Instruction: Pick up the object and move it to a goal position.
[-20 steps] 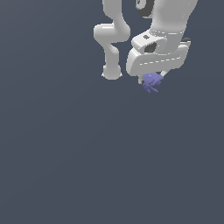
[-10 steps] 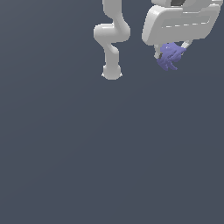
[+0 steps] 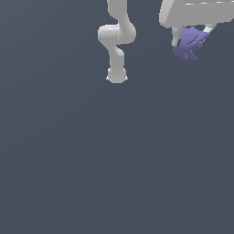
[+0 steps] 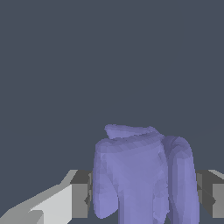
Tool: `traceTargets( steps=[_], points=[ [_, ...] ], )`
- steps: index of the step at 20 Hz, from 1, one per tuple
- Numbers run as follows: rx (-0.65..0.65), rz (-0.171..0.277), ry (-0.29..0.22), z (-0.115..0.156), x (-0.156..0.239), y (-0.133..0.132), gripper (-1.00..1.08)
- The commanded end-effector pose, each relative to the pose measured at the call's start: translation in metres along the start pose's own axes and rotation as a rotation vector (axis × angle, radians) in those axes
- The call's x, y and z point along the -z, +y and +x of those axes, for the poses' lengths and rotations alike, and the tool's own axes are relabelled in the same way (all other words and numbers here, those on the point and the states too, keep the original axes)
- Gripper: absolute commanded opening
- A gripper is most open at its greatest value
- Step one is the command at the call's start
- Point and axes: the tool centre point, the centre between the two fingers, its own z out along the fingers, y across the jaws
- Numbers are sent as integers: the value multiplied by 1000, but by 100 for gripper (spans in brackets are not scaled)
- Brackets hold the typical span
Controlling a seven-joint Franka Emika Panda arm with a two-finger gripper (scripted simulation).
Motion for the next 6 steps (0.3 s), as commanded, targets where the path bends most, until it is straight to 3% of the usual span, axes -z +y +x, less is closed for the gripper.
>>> traceTargets(
  steps=[1, 6],
  points=[
    [0, 0, -1, 1, 4, -2, -100],
    [0, 0, -1, 1, 5, -2, -100]
  ],
)
